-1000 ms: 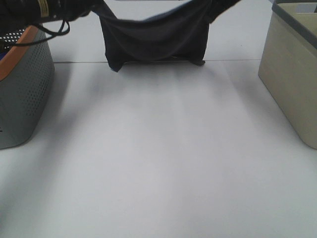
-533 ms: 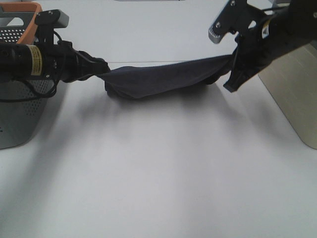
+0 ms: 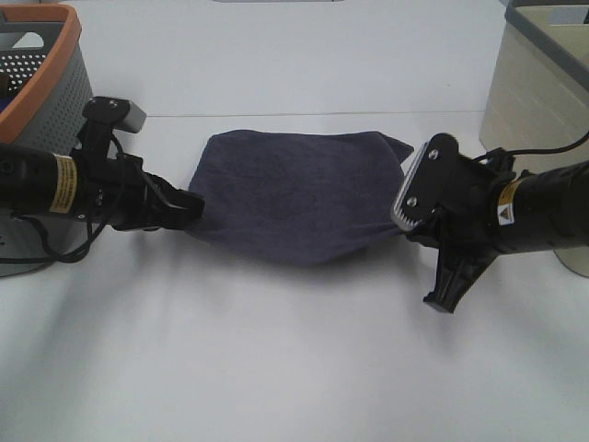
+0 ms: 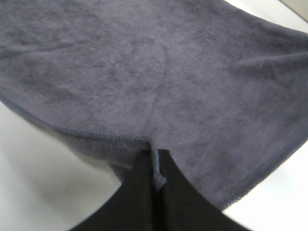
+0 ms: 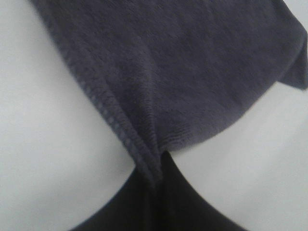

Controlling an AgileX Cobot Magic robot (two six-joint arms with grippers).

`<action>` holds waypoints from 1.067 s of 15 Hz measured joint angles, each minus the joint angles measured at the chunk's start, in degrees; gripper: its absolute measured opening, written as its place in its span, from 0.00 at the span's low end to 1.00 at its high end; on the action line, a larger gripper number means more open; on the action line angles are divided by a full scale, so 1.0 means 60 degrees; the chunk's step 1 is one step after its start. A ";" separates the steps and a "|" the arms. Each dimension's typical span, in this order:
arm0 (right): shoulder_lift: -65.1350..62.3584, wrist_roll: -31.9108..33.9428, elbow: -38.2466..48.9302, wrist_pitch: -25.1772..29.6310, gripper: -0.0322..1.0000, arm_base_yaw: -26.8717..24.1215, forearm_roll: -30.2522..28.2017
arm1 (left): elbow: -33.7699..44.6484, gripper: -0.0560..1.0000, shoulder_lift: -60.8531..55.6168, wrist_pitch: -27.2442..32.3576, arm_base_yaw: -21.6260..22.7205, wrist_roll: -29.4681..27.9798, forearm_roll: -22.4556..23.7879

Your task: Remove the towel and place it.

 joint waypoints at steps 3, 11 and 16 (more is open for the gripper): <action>0.0831 -0.0334 0.0277 -0.0411 0.05 0.0296 -0.0162 | 0.0067 0.05 0.0000 0.0420 -0.0544 -0.0048 0.0392; 0.1070 -0.2120 0.0306 0.0239 0.05 0.0306 -0.0172 | 0.0076 0.05 0.0000 0.0754 -0.0563 -0.2779 0.3552; 0.1070 -0.1996 0.0306 0.0363 0.50 0.0306 -0.0162 | 0.0076 0.54 0.0000 0.0735 -0.0563 -0.2913 0.3762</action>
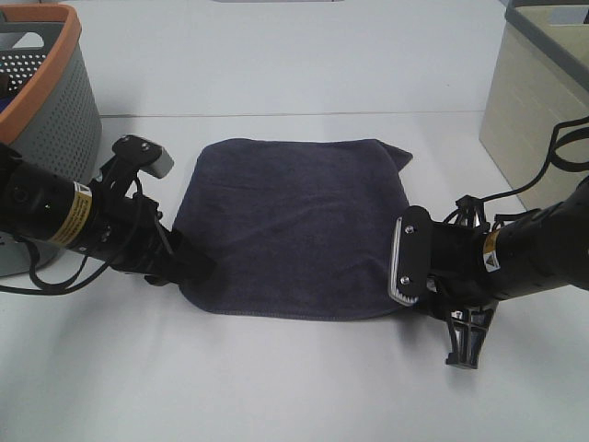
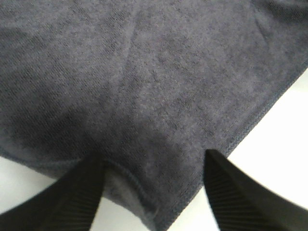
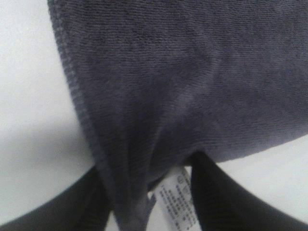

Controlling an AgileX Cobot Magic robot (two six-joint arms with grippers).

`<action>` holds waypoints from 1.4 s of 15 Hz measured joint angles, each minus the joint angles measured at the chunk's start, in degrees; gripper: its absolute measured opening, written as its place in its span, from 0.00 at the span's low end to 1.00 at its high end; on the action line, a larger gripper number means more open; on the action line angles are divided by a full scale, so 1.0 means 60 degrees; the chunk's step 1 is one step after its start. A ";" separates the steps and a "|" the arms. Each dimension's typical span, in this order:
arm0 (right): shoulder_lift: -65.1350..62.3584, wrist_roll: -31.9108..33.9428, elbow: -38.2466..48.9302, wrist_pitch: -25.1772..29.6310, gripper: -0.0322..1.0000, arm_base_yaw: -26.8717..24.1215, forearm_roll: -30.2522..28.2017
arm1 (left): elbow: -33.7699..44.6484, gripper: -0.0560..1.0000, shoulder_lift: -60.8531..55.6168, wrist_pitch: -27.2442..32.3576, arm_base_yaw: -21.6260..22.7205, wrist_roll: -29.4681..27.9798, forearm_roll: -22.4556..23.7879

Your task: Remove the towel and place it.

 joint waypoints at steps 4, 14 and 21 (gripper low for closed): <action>-0.0879 0.0468 0.0010 0.0468 0.84 0.0000 0.0019 | 0.0010 0.82 -0.0334 0.0000 0.0000 -0.0535 0.0038; -0.4889 0.2340 -0.0468 0.1709 0.85 0.0000 0.1031 | -0.1929 0.82 -0.1814 -0.0392 0.0000 -0.4335 0.0773; -0.4975 0.3743 -0.3361 0.1480 0.84 -0.0010 0.1623 | -0.3667 0.80 -0.2416 0.4937 0.0000 -0.3018 0.0802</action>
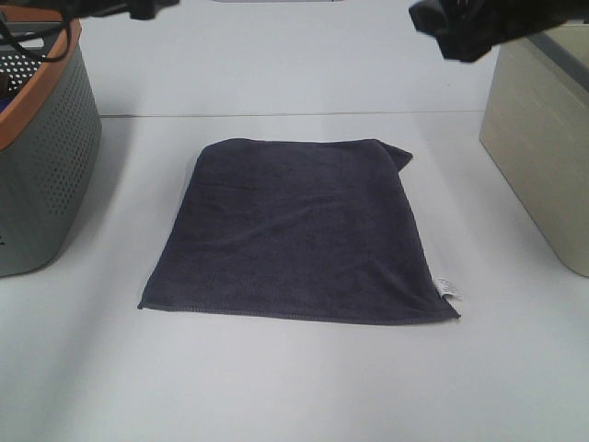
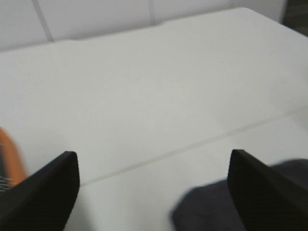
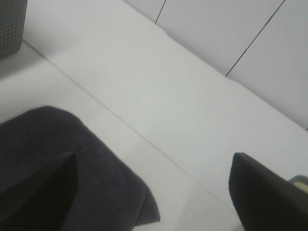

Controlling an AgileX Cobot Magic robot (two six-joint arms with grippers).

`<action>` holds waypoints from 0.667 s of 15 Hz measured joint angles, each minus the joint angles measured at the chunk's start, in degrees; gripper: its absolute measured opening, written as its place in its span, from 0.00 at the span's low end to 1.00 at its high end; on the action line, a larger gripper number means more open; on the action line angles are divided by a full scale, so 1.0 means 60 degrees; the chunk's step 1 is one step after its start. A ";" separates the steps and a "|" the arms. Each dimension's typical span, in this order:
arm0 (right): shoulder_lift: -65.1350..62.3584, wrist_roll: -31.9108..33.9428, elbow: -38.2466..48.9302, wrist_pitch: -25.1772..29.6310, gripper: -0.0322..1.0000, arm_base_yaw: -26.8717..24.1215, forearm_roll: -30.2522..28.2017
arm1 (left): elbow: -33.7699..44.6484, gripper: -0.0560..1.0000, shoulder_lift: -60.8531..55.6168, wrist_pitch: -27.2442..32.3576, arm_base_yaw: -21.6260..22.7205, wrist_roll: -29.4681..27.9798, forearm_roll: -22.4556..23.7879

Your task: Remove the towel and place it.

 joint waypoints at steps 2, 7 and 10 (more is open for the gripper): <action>0.0000 0.0000 -0.0649 -0.0038 0.84 -0.0029 -0.0057 | 0.0000 0.80 -0.0411 0.2540 0.0000 0.1585 -0.0229; 0.0000 0.0010 -0.0945 -0.1585 0.84 -0.2368 0.1404 | -0.0153 0.79 -0.0716 0.6627 0.0057 0.9186 -0.6761; 0.0010 0.0010 -0.1356 -0.0659 0.84 -0.3734 0.4765 | -0.1060 0.79 -0.0716 0.6637 0.0649 1.3426 -1.2596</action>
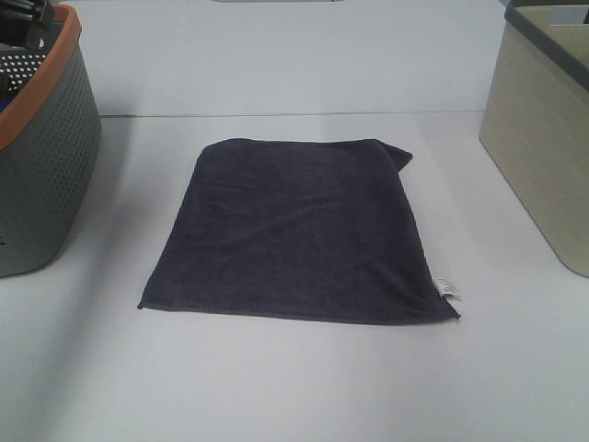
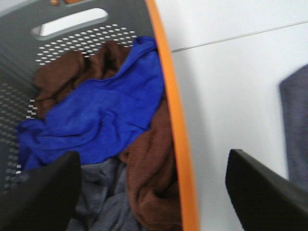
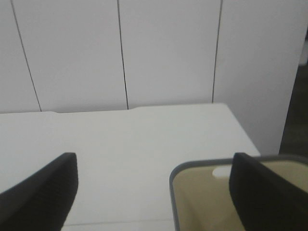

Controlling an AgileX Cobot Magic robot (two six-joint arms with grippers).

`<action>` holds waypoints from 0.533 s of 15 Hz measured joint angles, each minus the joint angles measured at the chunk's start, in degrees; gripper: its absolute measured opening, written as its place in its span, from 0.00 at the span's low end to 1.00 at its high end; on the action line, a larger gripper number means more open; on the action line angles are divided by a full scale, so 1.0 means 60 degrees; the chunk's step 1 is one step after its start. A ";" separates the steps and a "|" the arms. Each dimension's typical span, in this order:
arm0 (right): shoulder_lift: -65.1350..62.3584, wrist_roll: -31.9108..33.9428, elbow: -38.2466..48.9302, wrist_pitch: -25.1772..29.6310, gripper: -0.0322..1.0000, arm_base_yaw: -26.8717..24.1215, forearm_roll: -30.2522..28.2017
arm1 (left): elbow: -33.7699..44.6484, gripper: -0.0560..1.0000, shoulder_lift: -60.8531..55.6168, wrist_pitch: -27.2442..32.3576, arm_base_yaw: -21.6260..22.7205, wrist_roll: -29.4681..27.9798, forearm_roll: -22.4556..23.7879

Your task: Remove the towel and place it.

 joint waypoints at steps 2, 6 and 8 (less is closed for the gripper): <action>0.0248 0.0019 -0.0850 0.2235 0.84 -0.0554 0.0783 | -0.1022 0.79 0.0010 0.0372 0.0477 0.2139 -0.2788; 0.1280 0.0926 -0.2998 0.6942 0.84 -0.0688 -0.0649 | -0.2378 0.79 0.0010 0.1939 0.0869 0.2827 -0.3734; 0.1748 0.1213 -0.4183 0.9263 0.83 -0.0688 -0.1853 | -0.2693 0.79 0.0010 0.2941 0.0869 0.2855 -0.3734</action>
